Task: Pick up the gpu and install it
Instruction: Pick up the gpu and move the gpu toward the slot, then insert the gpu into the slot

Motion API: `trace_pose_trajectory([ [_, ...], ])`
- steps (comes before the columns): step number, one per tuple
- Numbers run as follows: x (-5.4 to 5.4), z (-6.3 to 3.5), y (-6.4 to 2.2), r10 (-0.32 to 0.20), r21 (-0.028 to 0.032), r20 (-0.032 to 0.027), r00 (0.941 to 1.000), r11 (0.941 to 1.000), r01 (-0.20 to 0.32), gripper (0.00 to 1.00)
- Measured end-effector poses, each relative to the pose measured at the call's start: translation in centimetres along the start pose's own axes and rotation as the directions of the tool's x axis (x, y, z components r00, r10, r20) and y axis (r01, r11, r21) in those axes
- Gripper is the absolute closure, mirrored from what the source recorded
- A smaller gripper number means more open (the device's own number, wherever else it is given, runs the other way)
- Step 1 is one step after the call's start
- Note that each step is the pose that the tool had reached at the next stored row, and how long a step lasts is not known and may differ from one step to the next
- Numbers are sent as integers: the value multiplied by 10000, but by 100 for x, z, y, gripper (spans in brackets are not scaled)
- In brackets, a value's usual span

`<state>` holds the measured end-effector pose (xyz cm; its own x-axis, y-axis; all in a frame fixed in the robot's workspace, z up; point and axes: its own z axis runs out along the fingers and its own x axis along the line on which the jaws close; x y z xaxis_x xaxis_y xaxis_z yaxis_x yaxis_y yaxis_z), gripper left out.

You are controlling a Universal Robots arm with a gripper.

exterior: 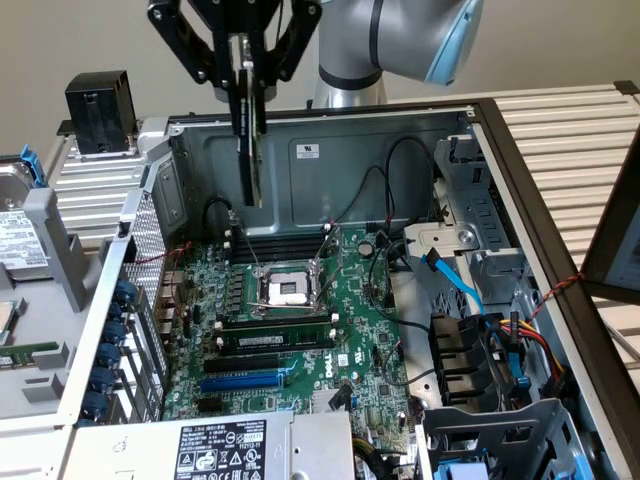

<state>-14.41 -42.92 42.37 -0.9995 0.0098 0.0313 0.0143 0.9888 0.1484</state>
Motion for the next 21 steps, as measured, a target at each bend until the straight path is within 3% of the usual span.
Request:
trace_pose_trajectory([
  [2, -81, -6, -26, 1, 0, -22, 10000, 10000, -1, 73],
  [5, -109, -8, -33, 10, 0, -72, 10000, 10000, -10, 73],
  [19, -109, -8, -33, 10, 0, -73, 10000, 10000, -10, 73],
  [21, -105, -4, -22, -75, 9, -30, 10000, 10000, 75, 73],
])
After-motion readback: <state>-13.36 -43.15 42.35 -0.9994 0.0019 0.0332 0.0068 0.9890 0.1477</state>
